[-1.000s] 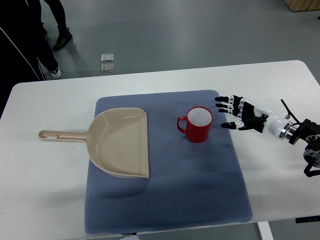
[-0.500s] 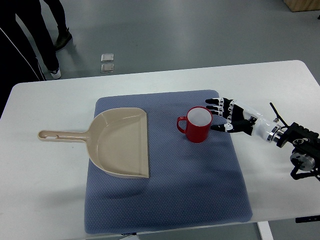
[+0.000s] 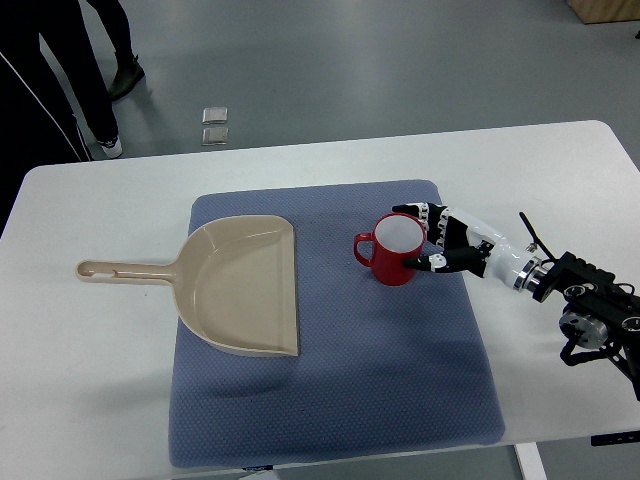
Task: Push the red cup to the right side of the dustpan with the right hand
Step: 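Lower the right hand and move it toward the red mug's far side, then push the red mug with the right hand toward the dustpan's edge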
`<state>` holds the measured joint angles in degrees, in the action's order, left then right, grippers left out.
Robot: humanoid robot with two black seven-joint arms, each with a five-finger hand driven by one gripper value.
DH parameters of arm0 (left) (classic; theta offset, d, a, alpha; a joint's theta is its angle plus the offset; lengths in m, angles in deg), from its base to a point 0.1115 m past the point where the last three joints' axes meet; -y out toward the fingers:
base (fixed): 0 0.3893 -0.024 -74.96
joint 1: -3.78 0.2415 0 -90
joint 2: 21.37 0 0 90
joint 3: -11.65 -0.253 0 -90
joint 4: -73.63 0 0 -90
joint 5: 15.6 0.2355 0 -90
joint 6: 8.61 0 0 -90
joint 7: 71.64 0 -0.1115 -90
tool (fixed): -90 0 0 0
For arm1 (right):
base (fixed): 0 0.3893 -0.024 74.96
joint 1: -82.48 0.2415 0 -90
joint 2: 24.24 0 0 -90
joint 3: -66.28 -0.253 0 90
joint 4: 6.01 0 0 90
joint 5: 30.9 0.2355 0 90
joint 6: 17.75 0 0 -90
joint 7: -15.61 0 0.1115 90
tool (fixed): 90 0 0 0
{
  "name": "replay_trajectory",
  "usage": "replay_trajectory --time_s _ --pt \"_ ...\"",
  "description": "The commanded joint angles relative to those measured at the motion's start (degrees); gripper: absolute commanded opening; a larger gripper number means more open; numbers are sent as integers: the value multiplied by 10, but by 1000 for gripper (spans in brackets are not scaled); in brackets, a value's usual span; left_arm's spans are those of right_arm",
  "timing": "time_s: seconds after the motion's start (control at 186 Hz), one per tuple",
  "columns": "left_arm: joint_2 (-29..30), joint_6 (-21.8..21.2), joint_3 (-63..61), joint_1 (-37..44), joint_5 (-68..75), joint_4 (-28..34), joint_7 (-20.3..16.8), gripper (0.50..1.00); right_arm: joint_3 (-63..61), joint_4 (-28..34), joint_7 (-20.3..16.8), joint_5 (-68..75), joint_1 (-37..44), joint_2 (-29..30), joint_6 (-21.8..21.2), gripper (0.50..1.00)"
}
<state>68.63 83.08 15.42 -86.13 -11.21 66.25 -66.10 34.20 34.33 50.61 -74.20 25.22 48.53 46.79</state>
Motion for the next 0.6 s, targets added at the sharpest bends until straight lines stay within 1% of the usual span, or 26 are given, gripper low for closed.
replay_trajectory --time_s 0.0,0.258,0.597 --pt "0 0 0 0 0 0 0 1000 0 8 0 -8 0 6 9 934" --pt "0 0 0 0 0 0 0 1000 10 13 0 -12 -6 22 24 934" --pt "0 0 0 0 0 0 0 1000 12 14 0 -13 -8 37 33 934"
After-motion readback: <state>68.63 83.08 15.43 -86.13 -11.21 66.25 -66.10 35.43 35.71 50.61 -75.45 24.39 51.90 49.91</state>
